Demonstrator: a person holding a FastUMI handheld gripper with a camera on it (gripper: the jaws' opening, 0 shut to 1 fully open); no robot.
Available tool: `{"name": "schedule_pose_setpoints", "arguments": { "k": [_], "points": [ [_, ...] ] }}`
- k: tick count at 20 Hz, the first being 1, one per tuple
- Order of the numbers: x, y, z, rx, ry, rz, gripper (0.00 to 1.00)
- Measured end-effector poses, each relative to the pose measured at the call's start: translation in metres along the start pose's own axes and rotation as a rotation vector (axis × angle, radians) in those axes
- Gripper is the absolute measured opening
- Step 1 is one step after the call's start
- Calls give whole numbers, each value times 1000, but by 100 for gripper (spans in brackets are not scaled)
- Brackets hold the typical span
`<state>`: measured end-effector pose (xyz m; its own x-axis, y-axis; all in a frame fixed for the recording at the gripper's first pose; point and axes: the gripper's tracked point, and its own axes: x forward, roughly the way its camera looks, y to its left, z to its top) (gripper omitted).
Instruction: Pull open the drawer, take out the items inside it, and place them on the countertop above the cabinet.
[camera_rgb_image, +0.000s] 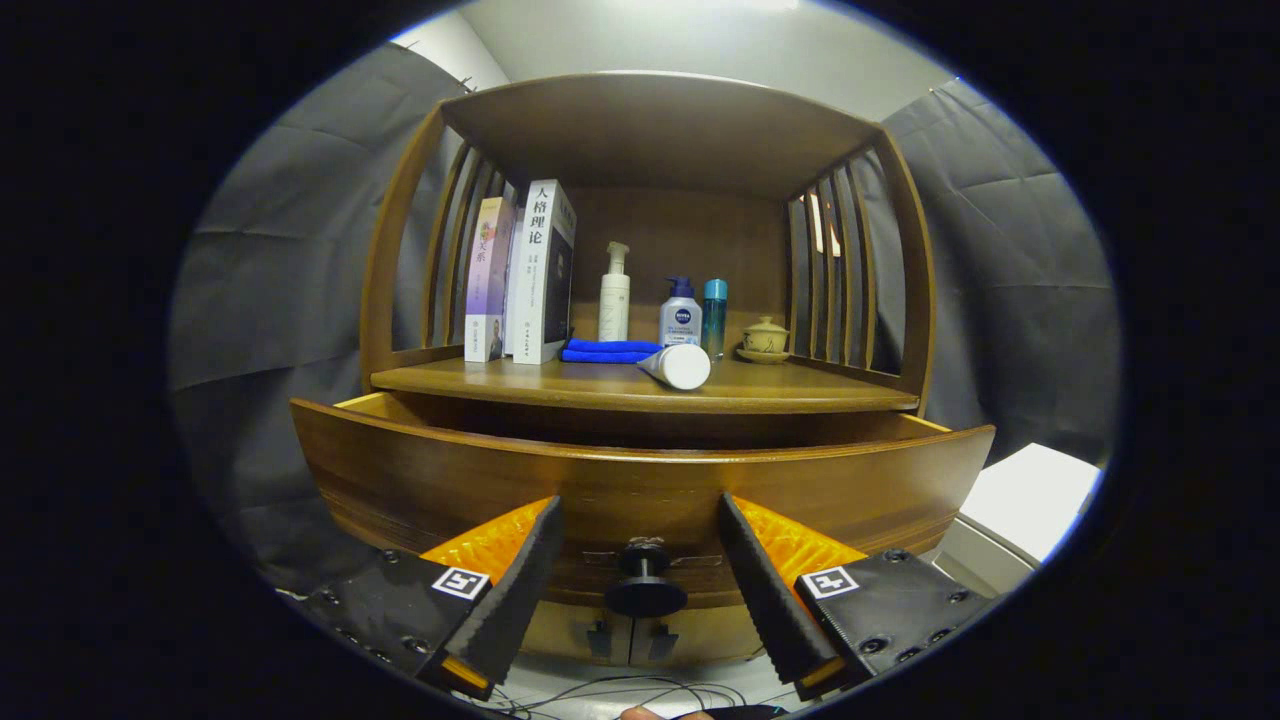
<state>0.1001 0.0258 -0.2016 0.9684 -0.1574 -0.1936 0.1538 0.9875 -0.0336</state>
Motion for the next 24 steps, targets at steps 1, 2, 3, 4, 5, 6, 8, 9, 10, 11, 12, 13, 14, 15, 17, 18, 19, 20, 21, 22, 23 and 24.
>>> {"name": "schedule_pose_setpoints", "arguments": {
  "k": [1,2,3,4,5,6,8,9,10,11,12,13,14,15,17,18,19,20,21,22,23,24],
  "points": [
    [6,0,1,-5,4,0,97],
    [11,-1,2,-9,4,0,97],
    [16,0,2,-9,4,0,97],
    [20,0,3,-6,2,1,97],
    [25,-1,4,-6,2,1,97],
    [30,0,5,-8,1,0,98],
    [38,0,6,-8,5,-1,98],
    [41,0,6,-7,7,-1,98],
    [45,1,7,-6,8,-2,98],
    [49,1,8,-8,8,-2,98],
    [52,1,8,-9,9,-3,98],
    [54,1,8,-9,9,-4,98],
    [56,1,9,-7,11,-3,97],
    [59,1,9,-6,12,-3,97],
    [62,1,9,-8,13,-4,97],
    [63,1,10,-10,12,-5,97],
    [65,1,10,-12,10,-5,97],
    [67,1,11,-13,10,-4,97],
    [69,1,11,-12,9,-5,97],
    [70,2,11,-11,11,-5,97],
    [73,2,11,-9,13,-6,97],
    [76,2,12,-7,16,-7,98]
  ]
}}
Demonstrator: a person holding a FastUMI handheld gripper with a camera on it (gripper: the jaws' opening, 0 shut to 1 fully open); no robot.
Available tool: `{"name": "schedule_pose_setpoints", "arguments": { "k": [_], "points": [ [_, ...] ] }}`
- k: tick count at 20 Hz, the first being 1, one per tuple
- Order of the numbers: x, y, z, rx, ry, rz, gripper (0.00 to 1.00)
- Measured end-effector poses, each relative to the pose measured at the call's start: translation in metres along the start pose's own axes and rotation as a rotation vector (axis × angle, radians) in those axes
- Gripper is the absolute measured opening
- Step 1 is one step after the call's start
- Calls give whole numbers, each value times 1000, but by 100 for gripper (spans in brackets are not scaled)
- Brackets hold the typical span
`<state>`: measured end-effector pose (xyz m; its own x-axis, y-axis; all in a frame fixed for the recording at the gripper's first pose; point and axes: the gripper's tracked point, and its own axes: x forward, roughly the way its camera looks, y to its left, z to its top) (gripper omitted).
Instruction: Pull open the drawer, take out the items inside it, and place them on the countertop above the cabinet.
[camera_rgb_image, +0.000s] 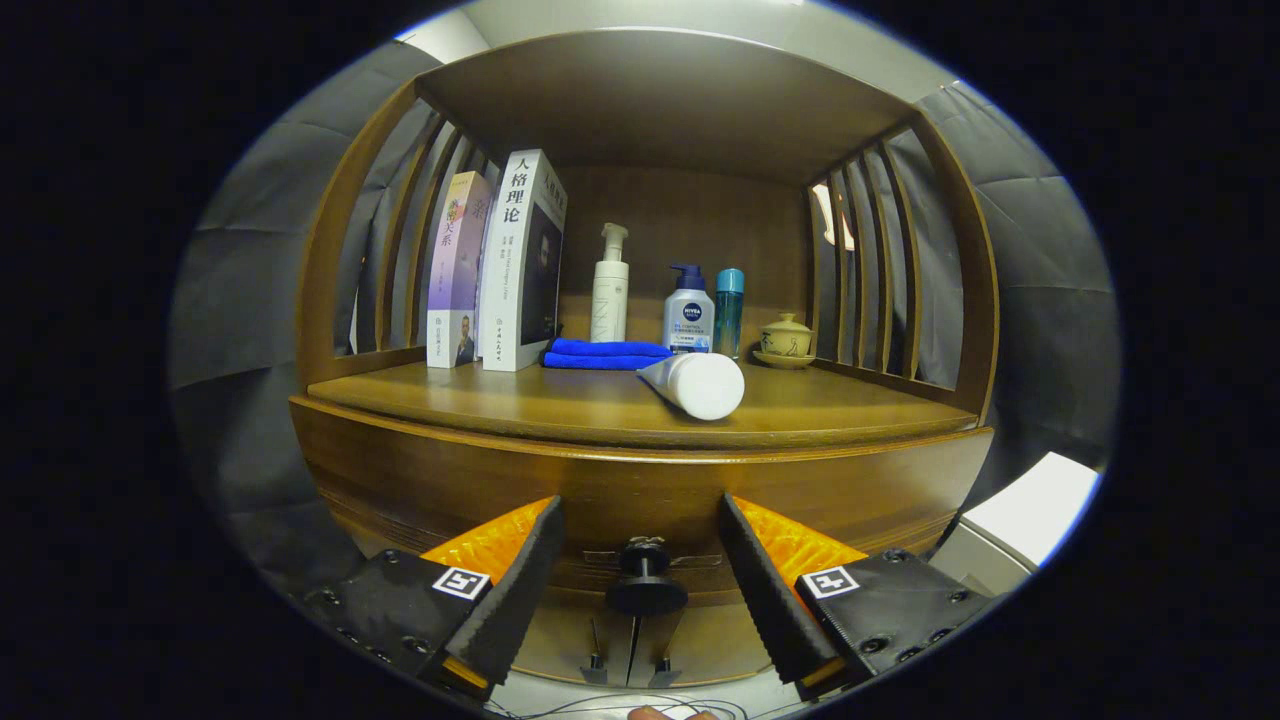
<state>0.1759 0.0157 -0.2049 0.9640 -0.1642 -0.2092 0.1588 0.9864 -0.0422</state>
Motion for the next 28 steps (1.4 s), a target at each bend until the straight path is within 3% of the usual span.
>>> {"name": "schedule_pose_setpoints", "arguments": {
  "k": [11,18,28],
  "points": [
    [-6,-8,2,-46,24,-25,97],
    [-61,5,61,-3,-97,31,98],
    [-153,-24,128,80,-229,73,97]
  ]
}}
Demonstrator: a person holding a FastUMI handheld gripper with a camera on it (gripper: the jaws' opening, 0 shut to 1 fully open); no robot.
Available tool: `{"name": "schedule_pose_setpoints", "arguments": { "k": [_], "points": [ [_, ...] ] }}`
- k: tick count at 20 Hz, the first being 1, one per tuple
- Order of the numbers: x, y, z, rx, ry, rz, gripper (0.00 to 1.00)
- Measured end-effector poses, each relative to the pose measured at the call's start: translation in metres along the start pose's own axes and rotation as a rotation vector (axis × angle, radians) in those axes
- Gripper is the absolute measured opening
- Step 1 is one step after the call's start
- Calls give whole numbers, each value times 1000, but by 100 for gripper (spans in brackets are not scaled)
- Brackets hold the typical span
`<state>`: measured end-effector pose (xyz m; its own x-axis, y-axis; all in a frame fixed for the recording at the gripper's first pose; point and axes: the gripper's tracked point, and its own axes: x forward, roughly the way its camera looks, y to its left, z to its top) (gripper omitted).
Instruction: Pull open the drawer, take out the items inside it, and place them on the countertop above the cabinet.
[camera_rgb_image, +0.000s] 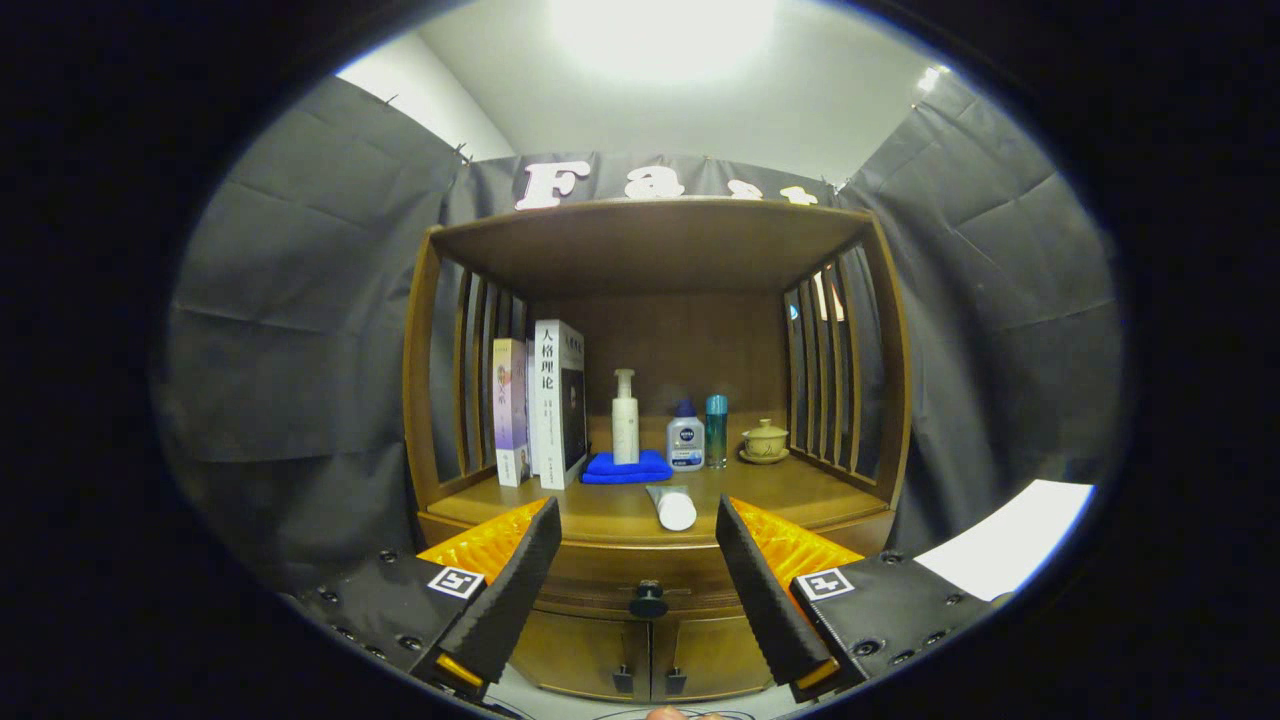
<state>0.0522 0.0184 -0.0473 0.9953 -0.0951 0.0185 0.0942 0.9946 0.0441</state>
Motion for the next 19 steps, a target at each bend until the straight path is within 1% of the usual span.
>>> {"name": "schedule_pose_setpoints", "arguments": {
  "k": [4,8,15,17,19],
  "points": [
    [-22,-9,29,17,-49,-13,97],
    [-45,-3,53,45,-74,-3,97],
    [-84,7,100,4,-160,-4,97],
    [-87,7,107,-1,-180,-5,97],
    [-85,4,104,3,-179,-9,97]
  ]
}}
